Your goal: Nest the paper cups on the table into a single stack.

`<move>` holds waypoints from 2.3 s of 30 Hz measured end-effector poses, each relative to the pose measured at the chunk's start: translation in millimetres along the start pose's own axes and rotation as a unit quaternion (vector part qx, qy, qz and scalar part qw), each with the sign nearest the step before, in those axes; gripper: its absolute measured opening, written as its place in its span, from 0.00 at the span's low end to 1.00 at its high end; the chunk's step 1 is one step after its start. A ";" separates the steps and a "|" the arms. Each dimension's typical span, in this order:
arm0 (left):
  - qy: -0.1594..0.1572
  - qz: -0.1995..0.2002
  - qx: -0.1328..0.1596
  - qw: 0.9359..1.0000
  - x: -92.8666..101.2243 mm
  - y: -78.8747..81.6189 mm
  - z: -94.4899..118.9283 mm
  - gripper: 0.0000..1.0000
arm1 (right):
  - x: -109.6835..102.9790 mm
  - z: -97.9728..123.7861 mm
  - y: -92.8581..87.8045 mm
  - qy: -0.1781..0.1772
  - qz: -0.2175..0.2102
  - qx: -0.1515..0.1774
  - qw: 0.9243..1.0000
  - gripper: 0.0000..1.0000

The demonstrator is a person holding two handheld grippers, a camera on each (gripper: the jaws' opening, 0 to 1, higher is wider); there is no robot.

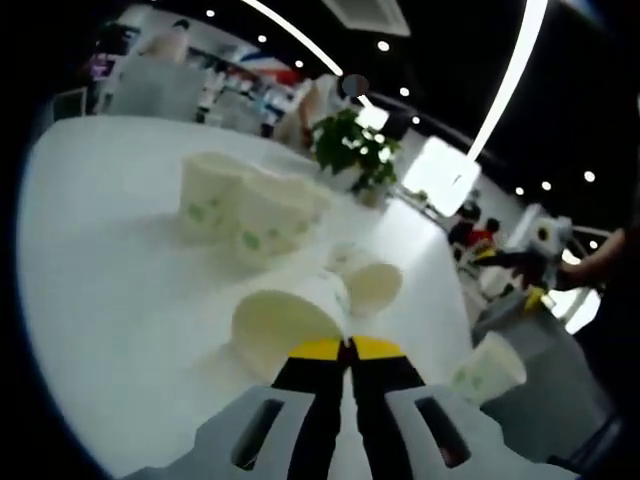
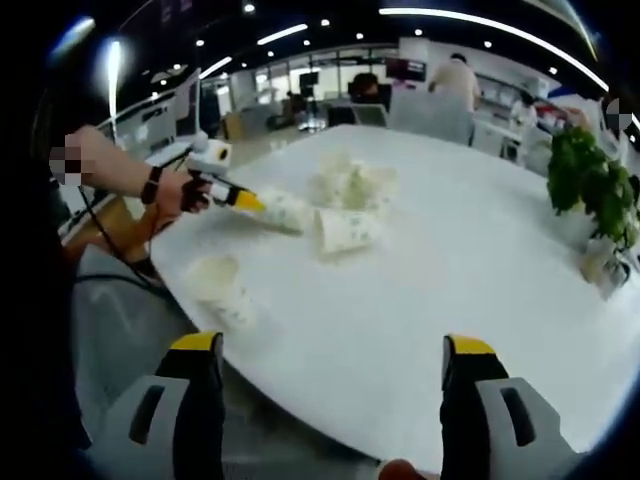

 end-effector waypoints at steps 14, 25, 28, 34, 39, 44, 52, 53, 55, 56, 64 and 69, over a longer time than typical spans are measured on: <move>0.005 -0.008 -0.001 1.000 8.8 5.4 8.2 0.00 | -1.5 1.0 3.7 0.003 -0.001 0.013 1.000 0.88; 0.004 -0.021 -0.005 1.000 26.2 14.4 18.9 0.00 | -5.1 -1.2 11.2 0.004 0.000 0.033 0.999 0.88; 0.007 -0.028 -0.001 1.000 29.8 19.2 23.7 0.00 | -5.3 -2.6 13.4 0.006 0.002 0.037 0.999 0.88; 0.014 -0.039 0.006 0.999 40.5 27.9 33.6 0.00 | 1.6 -11.1 23.4 0.010 0.015 0.044 0.999 0.90; 0.015 -0.035 0.011 0.999 52.0 28.9 38.7 0.00 | 8.2 -16.8 33.4 0.012 0.020 0.054 0.998 0.91; 0.010 -0.039 0.009 0.999 65.8 33.4 41.5 0.00 | 12.0 -24.8 35.9 0.019 0.022 0.057 0.998 0.93; 0.008 -0.065 -0.008 0.998 82.9 42.1 44.6 0.00 | 15.6 -32.5 37.2 0.027 0.017 0.063 0.998 0.97; 0.007 -0.068 -0.009 0.998 84.9 43.3 44.5 0.00 | 15.9 -32.7 37.0 0.028 0.017 0.062 0.998 0.98; 0.004 -0.073 -0.011 0.997 89.7 46.6 43.8 0.00 | 16.3 -33.1 37.5 0.029 0.018 0.064 0.997 1.00; -0.002 -0.069 -0.005 0.998 93.4 49.6 43.0 0.00 | 16.8 -33.3 37.1 0.029 0.019 0.064 0.997 1.00; -0.020 -0.096 -0.025 0.995 116.3 59.2 37.0 0.00 | 23.1 -31.5 38.3 0.024 0.016 0.072 0.997 1.00; -0.039 -0.104 -0.044 0.993 130.5 58.7 35.0 0.00 | 26.2 -33.5 40.5 0.023 0.015 0.077 0.997 1.00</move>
Point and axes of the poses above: the point that each gripper's makers call its tool centre point, and the gripper's own axes: z roughly backward along the fingers, x roughly to its right, y roughly out of its top, the point moved 7 cm from there along z, roughly backward along the fingers, and after that the axes turned 4 degrees about -y, right-handed, at the moved point
